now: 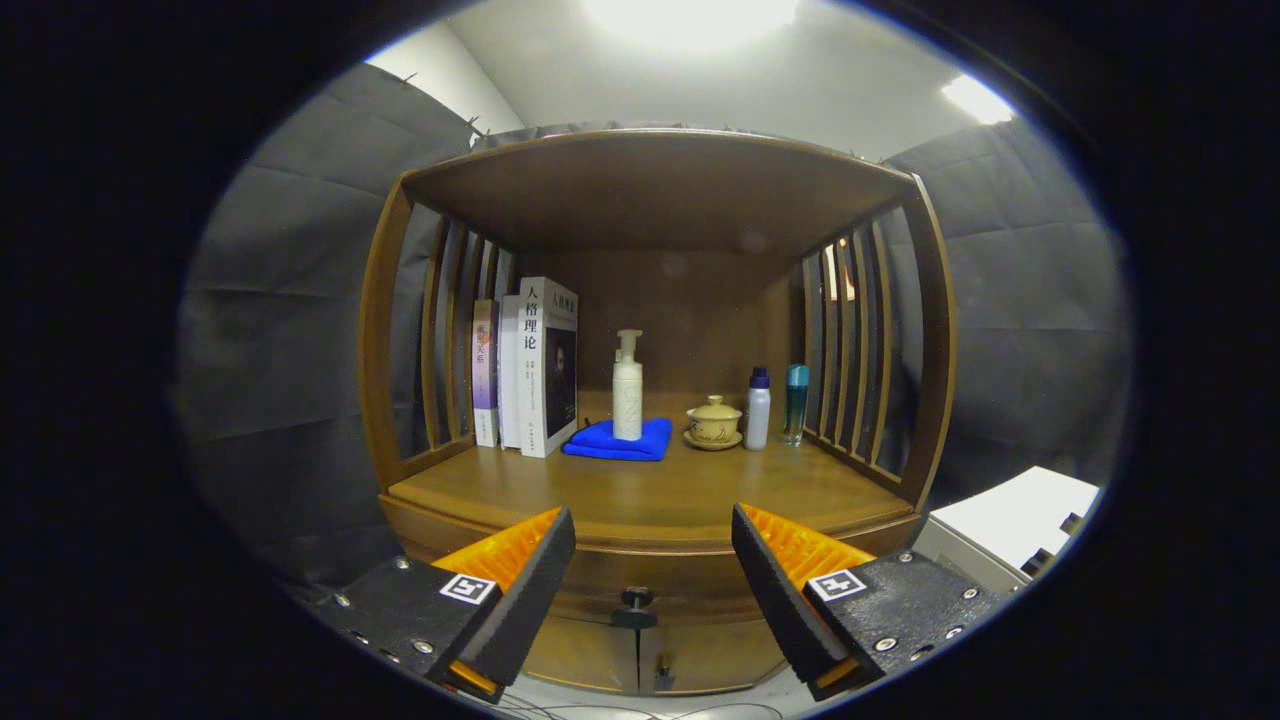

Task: Pull open the drawer, take out the items inside it, and place them on the countertop above the cabinet.

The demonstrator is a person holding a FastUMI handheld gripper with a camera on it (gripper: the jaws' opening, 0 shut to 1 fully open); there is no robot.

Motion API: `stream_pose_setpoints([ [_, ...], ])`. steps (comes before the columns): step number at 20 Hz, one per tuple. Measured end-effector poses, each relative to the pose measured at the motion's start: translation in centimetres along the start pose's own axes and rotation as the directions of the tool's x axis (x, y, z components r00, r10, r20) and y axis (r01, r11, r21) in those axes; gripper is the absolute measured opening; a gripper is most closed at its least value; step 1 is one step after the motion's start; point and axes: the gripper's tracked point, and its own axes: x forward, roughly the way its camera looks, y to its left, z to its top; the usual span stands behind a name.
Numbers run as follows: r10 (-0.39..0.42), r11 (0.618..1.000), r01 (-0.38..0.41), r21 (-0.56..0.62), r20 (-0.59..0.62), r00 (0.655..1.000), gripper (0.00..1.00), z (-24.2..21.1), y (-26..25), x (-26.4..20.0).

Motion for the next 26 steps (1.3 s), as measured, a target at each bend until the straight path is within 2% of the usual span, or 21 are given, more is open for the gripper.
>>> stream_pose_setpoints([
  [2, -0.021, 1.0, 0.021, -0.023, 0.022, 1.0, 0.97, -0.9, 0.0, 0.3],
  [6, -0.005, 1.0, 0.003, -0.029, -0.074, 0.997, 0.97, -6.6, 1.7, 1.8],
  [10, -0.068, 0.997, 0.062, -0.044, -0.149, 0.987, 0.98, -10.9, 0.9, 4.5],
  [13, -0.105, 0.994, 0.099, -0.043, -0.169, 0.98, 0.94, -12.6, 0.1, 5.3],
  [15, -0.099, 0.995, 0.095, -0.03, -0.201, 0.974, 0.9, -14.3, 0.3, 6.1],
  [17, -0.092, 0.996, 0.09, -0.02, -0.219, 0.971, 0.82, -15.5, 0.3, 6.8],
  [19, -0.048, 0.999, 0.051, 0.008, -0.213, 0.976, 0.7, -15.9, 1.4, 7.0],
  [22, -0.056, 0.998, 0.051, -0.028, -0.213, 0.975, 0.52, -16.0, 1.3, 6.9],
  [26, -0.063, 0.998, 0.064, 0.0, -0.208, 0.976, 0.28, -16.2, 1.2, 6.7],
])
